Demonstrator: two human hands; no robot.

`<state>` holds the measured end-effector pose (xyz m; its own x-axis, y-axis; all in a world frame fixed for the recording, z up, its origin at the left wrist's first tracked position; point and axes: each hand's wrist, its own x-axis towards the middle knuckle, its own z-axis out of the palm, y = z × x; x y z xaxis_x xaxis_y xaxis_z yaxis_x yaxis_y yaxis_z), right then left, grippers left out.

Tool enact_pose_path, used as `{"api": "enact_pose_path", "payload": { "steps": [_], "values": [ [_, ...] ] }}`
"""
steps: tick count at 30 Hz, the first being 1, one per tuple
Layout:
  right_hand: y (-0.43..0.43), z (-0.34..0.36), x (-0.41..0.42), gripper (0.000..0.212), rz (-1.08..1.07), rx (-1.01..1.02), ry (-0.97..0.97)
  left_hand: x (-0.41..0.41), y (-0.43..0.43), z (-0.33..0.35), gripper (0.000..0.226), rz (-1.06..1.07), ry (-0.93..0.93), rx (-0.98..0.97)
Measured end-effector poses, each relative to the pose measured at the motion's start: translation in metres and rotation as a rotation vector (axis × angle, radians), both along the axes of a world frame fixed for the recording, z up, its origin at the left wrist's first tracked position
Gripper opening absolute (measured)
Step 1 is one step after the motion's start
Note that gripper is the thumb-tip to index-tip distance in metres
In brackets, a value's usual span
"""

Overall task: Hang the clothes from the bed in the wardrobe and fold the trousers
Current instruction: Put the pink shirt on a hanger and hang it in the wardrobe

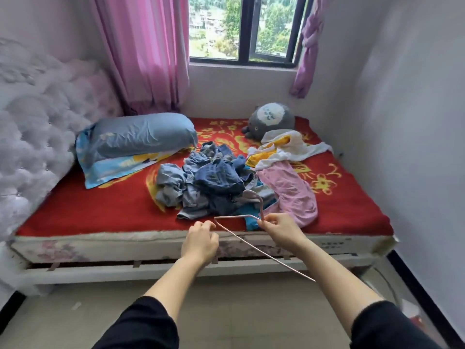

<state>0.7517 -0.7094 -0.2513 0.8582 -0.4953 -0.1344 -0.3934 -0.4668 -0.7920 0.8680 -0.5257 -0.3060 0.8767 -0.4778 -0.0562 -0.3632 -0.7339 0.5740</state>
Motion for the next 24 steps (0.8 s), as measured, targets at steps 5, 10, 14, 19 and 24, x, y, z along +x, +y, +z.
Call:
{"api": "enact_pose_path", "payload": {
  "steps": [5,10,14,19,24],
  "values": [
    [-0.079,-0.015,0.026,0.033,-0.132,0.044,0.015,0.041,-0.103,-0.010,0.031,-0.102,0.007,0.002],
    [-0.163,-0.021,0.081,0.042,-0.198,0.025,0.068,0.103,-0.200,-0.022,0.034,-0.167,0.064,0.036],
    [-0.228,-0.030,0.119,0.043,-0.272,-0.045,0.107,0.155,-0.271,-0.031,0.034,-0.219,0.098,0.072],
    [-0.300,-0.054,0.143,0.036,-0.381,-0.006,0.185,0.191,-0.348,-0.054,0.035,-0.291,0.136,0.129],
    [-0.385,-0.085,0.166,0.027,-0.458,0.082,0.241,0.219,-0.421,-0.095,0.038,-0.274,0.210,0.186]
  ]
}}
